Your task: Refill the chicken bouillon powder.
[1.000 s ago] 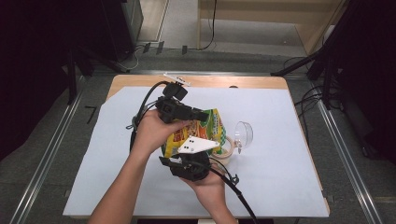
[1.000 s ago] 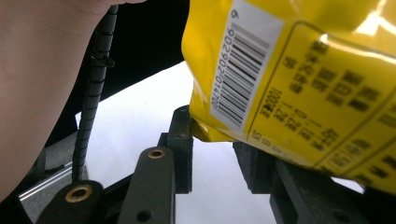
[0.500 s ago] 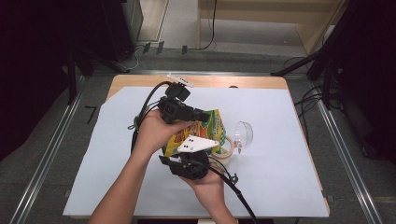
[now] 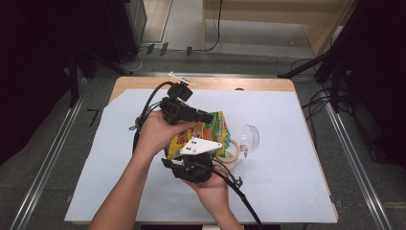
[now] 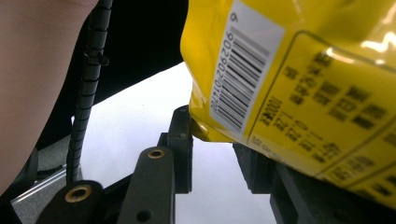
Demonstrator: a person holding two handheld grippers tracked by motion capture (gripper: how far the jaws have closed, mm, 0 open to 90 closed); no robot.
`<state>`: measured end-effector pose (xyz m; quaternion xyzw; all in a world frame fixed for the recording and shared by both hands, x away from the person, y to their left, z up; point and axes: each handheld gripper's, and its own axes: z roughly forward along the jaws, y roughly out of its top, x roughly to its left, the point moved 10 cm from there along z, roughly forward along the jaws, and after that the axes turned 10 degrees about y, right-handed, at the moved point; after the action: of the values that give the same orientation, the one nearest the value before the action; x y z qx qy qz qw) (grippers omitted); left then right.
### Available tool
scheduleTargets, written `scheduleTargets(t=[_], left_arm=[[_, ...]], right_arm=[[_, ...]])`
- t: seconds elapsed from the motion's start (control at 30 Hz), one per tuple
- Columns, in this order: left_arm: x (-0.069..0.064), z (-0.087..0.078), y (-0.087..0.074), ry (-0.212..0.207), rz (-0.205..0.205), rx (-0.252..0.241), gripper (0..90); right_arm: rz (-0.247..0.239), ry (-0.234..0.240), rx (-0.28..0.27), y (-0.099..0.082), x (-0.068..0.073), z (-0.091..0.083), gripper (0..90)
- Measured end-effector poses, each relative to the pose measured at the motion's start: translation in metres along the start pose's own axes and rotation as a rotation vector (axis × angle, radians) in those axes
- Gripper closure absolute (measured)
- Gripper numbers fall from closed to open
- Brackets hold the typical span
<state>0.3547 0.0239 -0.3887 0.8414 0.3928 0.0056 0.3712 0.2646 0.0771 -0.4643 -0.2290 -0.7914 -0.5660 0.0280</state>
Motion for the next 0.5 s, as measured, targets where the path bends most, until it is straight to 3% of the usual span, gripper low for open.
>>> scheduleTargets(t=[0.5], left_arm=[[-0.0027, 0.0043, -0.0005, 0.01, 0.007, -0.002, 78.1]], right_arm=[[0.006, -0.005, 0.007, -0.0037, -0.0025, -0.0028, 70.0]])
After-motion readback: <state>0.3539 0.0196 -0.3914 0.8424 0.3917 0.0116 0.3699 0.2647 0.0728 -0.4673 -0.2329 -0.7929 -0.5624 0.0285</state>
